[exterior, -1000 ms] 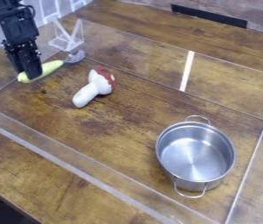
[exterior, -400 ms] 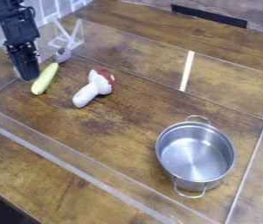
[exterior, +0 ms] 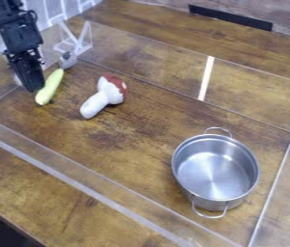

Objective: Move the green spoon to the left

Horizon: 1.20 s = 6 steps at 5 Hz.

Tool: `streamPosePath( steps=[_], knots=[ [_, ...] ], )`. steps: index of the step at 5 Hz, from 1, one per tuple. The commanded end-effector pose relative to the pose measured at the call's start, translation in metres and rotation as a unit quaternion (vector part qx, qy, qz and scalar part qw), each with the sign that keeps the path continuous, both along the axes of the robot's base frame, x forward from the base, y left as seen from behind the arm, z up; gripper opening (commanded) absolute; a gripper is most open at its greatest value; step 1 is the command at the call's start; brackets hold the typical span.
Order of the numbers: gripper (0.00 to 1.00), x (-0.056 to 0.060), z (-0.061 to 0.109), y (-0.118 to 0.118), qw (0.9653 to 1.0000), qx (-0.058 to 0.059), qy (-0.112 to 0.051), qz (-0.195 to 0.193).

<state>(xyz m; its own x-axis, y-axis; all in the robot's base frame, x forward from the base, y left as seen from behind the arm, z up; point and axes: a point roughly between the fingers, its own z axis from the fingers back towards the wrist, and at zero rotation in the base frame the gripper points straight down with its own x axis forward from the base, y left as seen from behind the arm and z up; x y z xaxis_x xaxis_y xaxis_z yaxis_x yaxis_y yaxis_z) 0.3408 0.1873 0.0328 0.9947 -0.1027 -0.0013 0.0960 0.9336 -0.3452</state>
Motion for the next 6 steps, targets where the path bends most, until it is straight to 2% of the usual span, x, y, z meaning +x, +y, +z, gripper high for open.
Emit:
streamPosePath(
  steps=[1,2,4,6],
  knots=[
    [0.0,-0.005,0.009,0.003,0.9999,-0.001,-0.006,-0.013],
    [0.0,-0.006,0.009,0.003,0.9995,-0.009,-0.005,-0.03],
    [0.0,0.001,0.002,0.01,0.999,-0.025,-0.006,0.037],
    [0.0,0.008,-0.001,0.015,0.9946,-0.036,-0.003,0.097]
  ],
)
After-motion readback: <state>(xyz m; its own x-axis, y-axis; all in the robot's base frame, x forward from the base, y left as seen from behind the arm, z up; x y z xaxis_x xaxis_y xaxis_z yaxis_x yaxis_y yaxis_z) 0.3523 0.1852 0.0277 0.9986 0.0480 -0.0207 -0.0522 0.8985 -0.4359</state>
